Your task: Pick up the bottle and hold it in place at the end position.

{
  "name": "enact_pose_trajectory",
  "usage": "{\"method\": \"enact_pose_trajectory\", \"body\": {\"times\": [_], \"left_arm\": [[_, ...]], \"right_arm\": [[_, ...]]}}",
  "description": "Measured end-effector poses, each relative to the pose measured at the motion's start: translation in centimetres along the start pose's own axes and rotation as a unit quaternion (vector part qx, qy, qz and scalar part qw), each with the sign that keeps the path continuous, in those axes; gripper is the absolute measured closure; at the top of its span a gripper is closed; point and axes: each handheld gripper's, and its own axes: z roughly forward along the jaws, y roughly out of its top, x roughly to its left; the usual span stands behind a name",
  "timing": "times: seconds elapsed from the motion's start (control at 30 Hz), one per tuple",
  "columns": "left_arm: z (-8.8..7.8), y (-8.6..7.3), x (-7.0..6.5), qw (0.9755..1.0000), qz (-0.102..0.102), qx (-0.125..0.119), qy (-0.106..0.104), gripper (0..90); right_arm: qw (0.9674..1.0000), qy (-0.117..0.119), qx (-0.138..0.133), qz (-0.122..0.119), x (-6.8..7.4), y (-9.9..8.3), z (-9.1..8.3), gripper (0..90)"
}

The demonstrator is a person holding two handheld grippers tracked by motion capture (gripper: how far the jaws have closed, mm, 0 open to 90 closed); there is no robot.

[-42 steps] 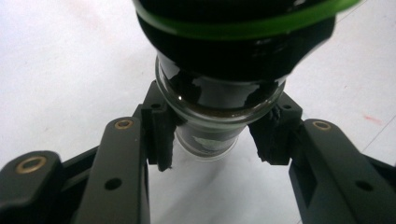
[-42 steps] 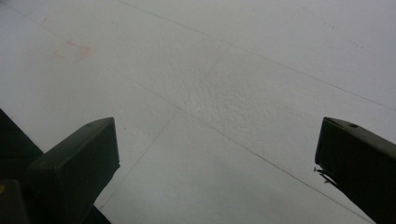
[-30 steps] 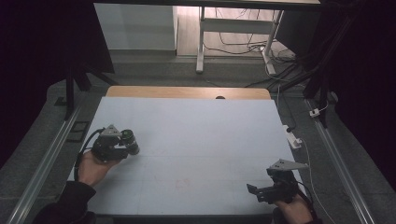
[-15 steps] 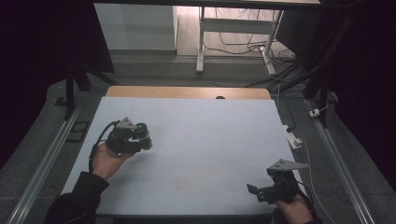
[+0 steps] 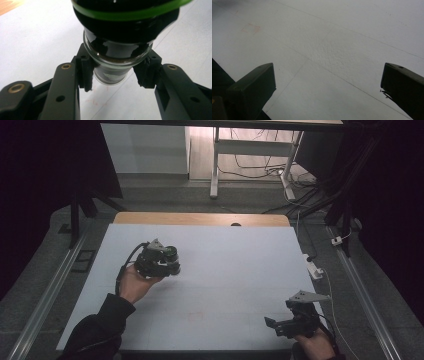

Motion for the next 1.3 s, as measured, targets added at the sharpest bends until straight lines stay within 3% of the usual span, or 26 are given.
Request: {"method": "enact_pose_trajectory", "body": {"times": [0.4, 0.83, 0.97, 1.3], "left_arm": [[3.3, 2.9, -0.9, 0.9998, 0.01, 0.006, -0.016, 53.7], [7.1, 5.0, -2.2, 0.9995, 0.016, 0.025, -0.008, 53.7], [8.1, 5.0, -2.3, 0.9996, 0.008, 0.023, -0.017, 53.7], [9.4, 4.2, -2.3, 0.9996, -0.002, 0.028, -0.005, 53.7]], "right_arm": [[1.0, 0.002, 0.0, 0.003, -0.1, 0.0, 0.0, 0.0], [1.0, 0.004, 0.0, 0.002, -0.1, 0.0, 0.0, 0.0], [1.0, 0.005, -0.002, 0.001, -0.1, 0.0, -0.1, 0.0], [1.0, 0.006, 0.0, 0.0, -0.1, 0.0, 0.0, 0.0]]}}
